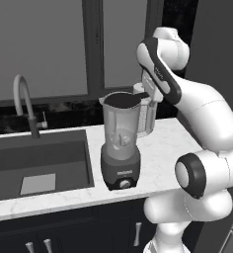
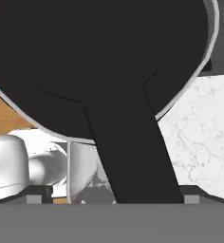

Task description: Close the lid blender by securely placing the lid on top.

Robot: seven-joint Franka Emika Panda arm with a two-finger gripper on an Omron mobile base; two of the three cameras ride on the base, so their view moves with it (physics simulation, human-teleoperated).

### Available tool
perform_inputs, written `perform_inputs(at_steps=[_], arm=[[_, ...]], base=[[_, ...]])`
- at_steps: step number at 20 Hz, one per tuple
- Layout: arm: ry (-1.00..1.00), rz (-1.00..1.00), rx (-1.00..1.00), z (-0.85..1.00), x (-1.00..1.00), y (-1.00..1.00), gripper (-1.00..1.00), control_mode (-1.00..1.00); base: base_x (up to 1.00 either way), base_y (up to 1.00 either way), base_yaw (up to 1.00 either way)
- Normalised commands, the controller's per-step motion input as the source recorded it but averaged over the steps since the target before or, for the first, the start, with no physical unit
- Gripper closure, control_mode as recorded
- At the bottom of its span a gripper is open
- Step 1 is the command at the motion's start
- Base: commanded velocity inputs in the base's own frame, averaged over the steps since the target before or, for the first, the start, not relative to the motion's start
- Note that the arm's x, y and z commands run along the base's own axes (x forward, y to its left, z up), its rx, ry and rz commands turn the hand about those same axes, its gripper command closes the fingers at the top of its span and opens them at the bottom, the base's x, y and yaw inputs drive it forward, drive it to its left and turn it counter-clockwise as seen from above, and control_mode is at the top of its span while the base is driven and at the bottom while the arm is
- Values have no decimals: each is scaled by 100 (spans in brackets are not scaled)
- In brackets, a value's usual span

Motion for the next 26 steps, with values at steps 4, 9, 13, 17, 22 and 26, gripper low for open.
perform_inputs(at_steps=[4,9,13,17,22,26], arm=[[-15,0,0,70,-8,-4,-100,-100],[-27,1,-4,41,-80,13,-100,-100],[-33,6,-18,-6,-100,59,-100,-100],[-19,9,-34,-50,-100,99,-100,-100],[-5,8,-33,-55,-100,100,-100,-100],[8,4,-17,-41,-39,82,-100,-100]], base=[[0,0,0],[0,0,0],[0,0,0],[0,0,0],[0,0,0],[0,0,0]])
